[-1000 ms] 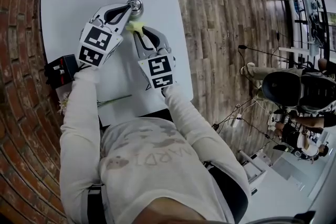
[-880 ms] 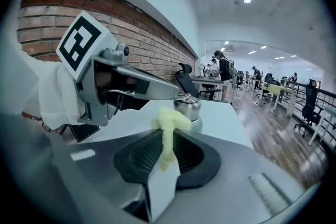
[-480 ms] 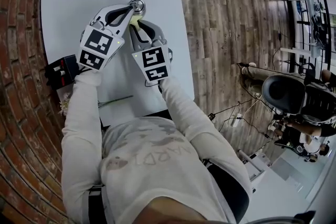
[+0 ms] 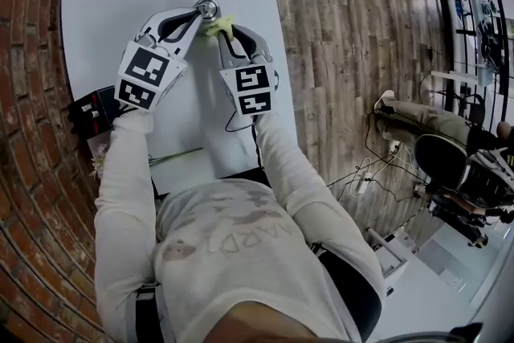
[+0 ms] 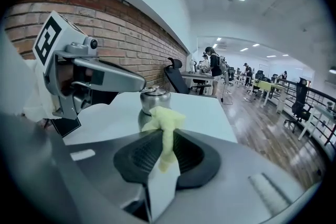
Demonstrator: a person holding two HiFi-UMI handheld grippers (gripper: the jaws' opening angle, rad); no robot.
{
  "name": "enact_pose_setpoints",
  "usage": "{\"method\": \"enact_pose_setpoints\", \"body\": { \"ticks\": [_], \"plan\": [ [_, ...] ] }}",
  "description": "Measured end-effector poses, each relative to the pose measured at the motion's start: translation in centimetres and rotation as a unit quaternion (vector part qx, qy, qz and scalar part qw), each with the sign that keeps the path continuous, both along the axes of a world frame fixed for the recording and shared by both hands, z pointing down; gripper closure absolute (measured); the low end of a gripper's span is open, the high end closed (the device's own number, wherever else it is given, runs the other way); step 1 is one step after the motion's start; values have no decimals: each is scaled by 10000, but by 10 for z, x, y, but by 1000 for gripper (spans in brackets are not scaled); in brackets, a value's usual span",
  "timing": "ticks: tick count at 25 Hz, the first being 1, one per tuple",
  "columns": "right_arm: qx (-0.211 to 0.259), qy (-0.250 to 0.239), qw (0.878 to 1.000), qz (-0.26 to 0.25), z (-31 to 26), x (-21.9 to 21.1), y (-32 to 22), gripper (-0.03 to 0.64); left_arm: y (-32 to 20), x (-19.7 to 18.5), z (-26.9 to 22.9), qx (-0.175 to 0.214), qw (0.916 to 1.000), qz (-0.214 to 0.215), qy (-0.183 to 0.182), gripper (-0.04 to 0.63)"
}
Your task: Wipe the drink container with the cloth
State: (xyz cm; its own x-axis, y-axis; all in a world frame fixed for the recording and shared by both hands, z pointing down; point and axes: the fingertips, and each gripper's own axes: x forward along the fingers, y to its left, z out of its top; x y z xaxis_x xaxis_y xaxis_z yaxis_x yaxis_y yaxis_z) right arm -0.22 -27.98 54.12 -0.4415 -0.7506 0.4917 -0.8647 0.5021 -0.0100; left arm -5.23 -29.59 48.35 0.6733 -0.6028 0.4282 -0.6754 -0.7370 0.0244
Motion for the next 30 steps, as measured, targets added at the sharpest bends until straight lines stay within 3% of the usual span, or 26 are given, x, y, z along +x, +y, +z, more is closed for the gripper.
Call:
{"method": "enact_pose_setpoints", "body": {
  "ticks": [17,30],
  "plan": [
    [-435,347,9983,-168,46,-10,6,543,-1,0,0,-9,10000,29,17,594],
    [-547,250,9973,-422,42,-37,21,543,-2,2,-4,-14,10000,26,11,594]
  ]
}}
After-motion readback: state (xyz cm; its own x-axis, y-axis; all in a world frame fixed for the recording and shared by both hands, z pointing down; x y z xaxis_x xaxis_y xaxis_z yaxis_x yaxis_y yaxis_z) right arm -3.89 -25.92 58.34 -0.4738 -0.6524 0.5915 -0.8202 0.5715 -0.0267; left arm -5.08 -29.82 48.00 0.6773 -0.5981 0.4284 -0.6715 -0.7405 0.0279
